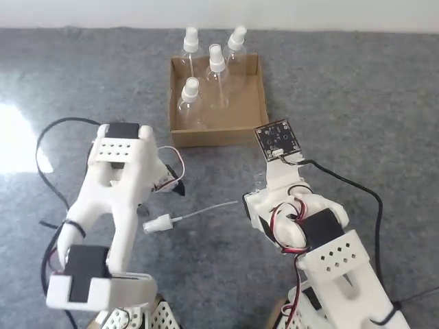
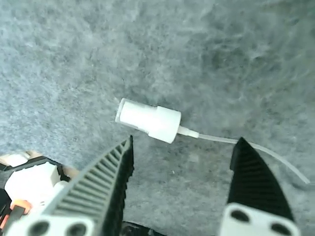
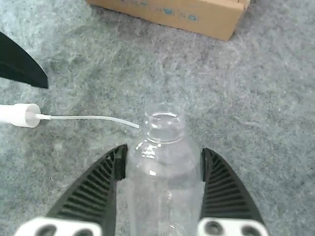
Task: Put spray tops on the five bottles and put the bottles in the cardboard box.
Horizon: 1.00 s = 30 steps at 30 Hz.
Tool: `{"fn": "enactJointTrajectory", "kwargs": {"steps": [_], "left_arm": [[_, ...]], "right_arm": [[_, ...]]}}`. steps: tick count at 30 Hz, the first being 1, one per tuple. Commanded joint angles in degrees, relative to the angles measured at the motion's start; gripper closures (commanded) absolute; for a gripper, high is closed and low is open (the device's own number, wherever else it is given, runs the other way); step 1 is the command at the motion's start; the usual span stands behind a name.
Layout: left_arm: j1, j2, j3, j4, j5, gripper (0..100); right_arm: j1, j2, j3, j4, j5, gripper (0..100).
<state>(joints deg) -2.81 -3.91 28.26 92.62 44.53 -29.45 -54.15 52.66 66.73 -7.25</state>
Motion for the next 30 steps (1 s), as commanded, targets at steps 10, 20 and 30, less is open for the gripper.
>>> {"fn": "enactJointTrajectory", "kwargs": {"steps": [10, 20, 30], "left_arm": [[6.51, 12.57, -2.42, -1.85, -0.35, 70], [5.80, 16.35, -0.75, -7.91, 2.90, 70], [-0.18, 12.40, -0.57, -9.93, 2.99, 70]], "right_arm": [[0.75, -2.51, -1.05, -1.19, -0.44, 90.0], [0.75, -2.51, -1.05, -1.19, -0.44, 90.0], [0.75, -2.51, -1.05, -1.01, -0.44, 90.0]]}}
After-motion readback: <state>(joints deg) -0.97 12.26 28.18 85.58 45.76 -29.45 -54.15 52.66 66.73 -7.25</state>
